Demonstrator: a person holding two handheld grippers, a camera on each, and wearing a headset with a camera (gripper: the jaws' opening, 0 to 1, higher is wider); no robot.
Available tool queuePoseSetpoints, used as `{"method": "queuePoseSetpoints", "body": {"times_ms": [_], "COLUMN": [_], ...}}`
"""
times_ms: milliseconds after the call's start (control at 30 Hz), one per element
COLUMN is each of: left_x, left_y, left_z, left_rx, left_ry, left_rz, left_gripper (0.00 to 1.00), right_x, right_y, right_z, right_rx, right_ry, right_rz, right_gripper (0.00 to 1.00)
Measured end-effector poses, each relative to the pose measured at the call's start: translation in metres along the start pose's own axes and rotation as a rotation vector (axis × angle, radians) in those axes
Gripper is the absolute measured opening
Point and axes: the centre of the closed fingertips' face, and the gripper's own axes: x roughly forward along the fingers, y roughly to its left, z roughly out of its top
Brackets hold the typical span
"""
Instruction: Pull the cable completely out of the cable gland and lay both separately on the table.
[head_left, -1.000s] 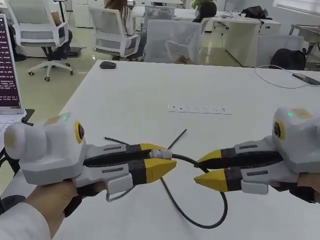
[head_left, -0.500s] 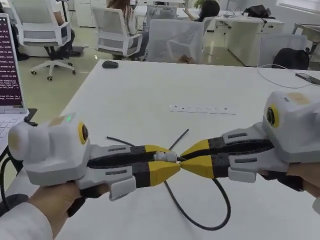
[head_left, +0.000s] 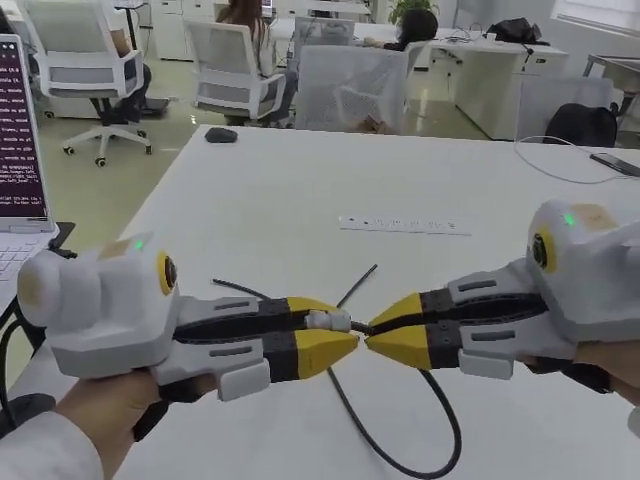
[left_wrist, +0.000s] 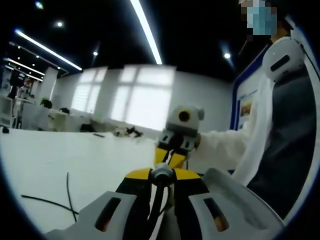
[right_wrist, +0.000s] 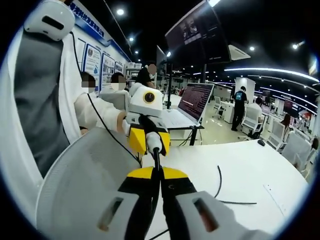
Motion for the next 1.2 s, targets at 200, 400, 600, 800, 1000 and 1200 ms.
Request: {"method": "queuePoseSetpoints", "body": {"times_ms": [200, 400, 600, 800, 1000, 1200], "left_x": [0.001, -0.001, -0.001, -0.002, -0.003, -0.004], "left_y": [0.001, 0.003, 0.002, 0.003, 0.004, 0.007], "left_z": [-0.003, 0.000, 0.001, 0.002, 0.002, 0.005], "left_rx": [0.000, -0.006, -0.007, -0.005, -0.006, -0.020], "left_ry": [0.012, -0.003, -0.006, -0.011, -0.011, -0.036], "left_rz": [0.003, 0.010, 0.007, 0.013, 0.025, 0.041], "left_gripper": [0.16, 0.16, 0.16, 0.16, 0.16, 0.16], "right_x": [-0.011, -0.025, -0.033, -0.034, -0.033, -0.036], "right_y": [-0.005, -0.014, -0.018, -0.020, -0.019, -0.020], "right_z": [-0.020, -0.047, -0.069, -0.080, -0.080, -0.072], "right_rx": [0.020, 0.040, 0.072, 0.093, 0.097, 0.104], "right_ry": [0.037, 0.112, 0.163, 0.188, 0.203, 0.207], "right_rz": [-0.029, -0.077, -0.105, -0.117, -0.109, -0.116], "right_gripper": [0.04, 0.04, 0.04, 0.04, 0.04, 0.04]}}
